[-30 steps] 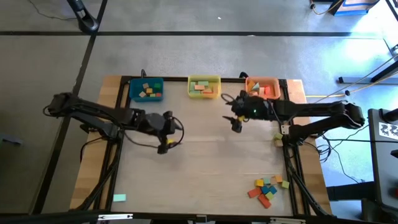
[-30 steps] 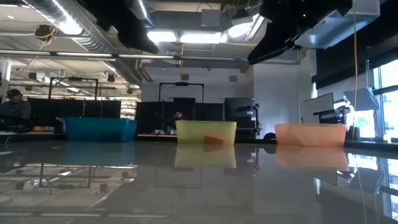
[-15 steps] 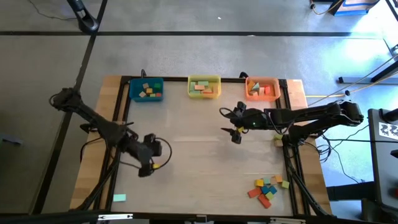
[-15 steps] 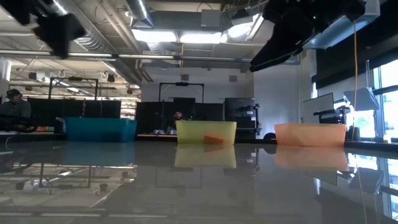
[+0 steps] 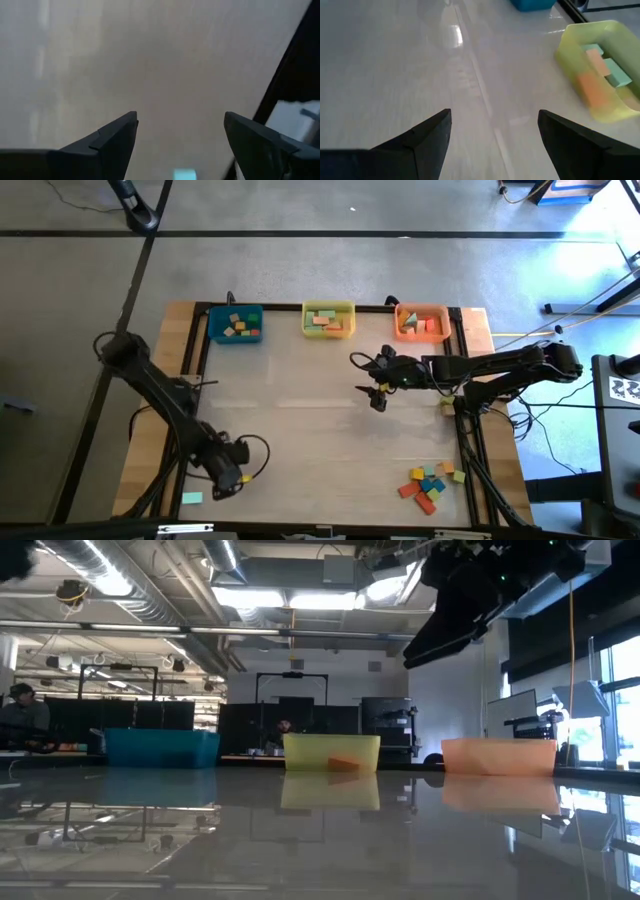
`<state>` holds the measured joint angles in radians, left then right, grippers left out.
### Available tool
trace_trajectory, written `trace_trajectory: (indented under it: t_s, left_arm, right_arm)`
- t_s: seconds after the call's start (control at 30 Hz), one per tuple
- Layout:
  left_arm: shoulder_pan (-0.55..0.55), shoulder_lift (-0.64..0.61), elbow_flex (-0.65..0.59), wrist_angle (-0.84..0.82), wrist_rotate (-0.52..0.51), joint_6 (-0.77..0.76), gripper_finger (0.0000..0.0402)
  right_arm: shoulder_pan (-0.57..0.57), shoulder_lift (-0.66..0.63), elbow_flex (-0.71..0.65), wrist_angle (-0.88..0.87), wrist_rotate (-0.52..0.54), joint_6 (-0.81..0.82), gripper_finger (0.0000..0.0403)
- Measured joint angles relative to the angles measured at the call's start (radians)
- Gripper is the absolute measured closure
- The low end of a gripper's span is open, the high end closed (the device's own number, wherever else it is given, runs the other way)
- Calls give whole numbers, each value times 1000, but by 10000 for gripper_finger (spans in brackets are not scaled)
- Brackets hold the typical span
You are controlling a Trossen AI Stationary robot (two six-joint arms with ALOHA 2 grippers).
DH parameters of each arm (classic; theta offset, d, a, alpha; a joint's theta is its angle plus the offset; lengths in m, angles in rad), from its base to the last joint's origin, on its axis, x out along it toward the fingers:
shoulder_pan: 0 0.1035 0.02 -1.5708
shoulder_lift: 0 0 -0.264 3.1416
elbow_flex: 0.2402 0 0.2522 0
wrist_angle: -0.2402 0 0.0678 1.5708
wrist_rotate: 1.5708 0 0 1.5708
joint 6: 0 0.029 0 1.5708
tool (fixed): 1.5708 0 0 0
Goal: Sort blocks by size
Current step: Put the light blue triangle block into the orange bin
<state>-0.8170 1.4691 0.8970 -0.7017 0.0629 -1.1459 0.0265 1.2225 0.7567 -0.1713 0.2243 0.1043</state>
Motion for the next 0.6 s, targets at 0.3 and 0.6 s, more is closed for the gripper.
trace_trajectory:
  t_s: [0.3, 0.6]
  left_arm:
    - [-98, 152, 0, 40, 284, -230, 118]
    - [-174, 227, 1, 91, 391, -391, 118]
  right_arm:
    - [0, 6, 0, -6, -7, 0, 107]
    - [-1, 7, 0, -4, -7, -7, 107]
